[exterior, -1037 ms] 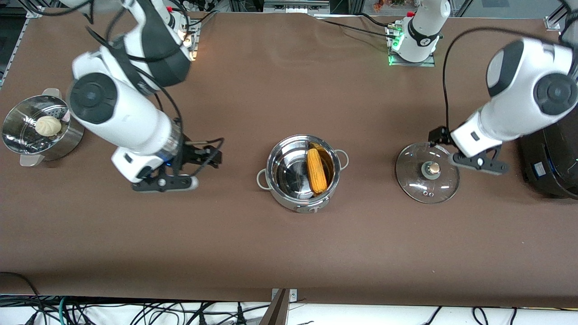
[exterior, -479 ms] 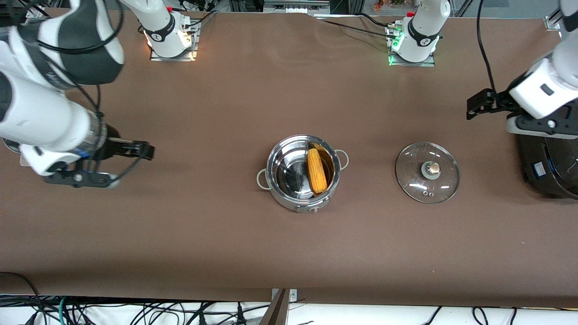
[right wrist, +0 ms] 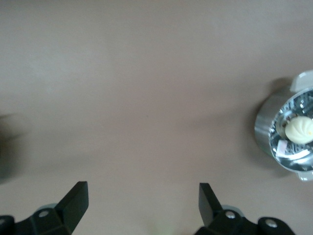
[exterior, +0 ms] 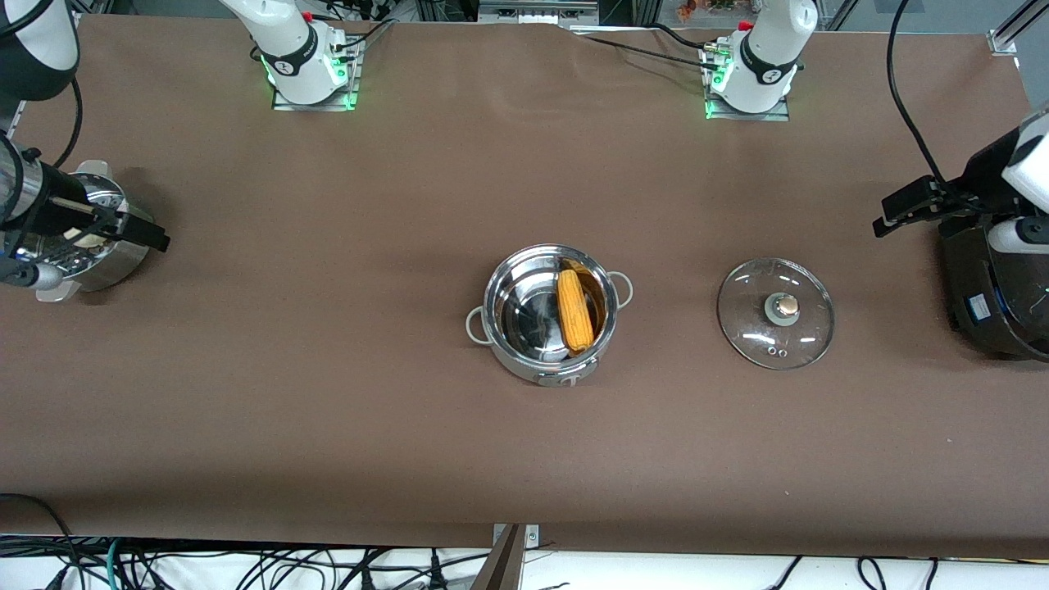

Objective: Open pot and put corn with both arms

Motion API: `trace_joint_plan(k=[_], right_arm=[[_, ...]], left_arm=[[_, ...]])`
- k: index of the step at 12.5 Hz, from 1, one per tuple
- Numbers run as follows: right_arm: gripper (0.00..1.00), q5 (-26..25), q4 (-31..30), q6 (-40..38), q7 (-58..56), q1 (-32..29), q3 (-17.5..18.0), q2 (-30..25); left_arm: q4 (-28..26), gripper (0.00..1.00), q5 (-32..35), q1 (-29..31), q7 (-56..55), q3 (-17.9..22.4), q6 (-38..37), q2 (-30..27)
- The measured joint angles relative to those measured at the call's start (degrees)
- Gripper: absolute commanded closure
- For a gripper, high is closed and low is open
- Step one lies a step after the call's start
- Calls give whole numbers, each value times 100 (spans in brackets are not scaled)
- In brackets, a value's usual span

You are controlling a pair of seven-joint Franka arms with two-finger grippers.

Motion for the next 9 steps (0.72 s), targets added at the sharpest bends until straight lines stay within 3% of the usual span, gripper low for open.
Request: trace_joint_plan(k=[3,6,9], right_arm=[[0,0,-391,36,-7,-65,1,-499],[0,-3,-741,37,-78,-79,1,-921],[0,-9,-1015,181,-886,-189,3,-995]], left_arm=[[-685,0,297,-130,-2,-12,153,-465],[-833,0,301,-126,62,-98,158,-570],[-833,0,301,-112,83,-136,158,-570]])
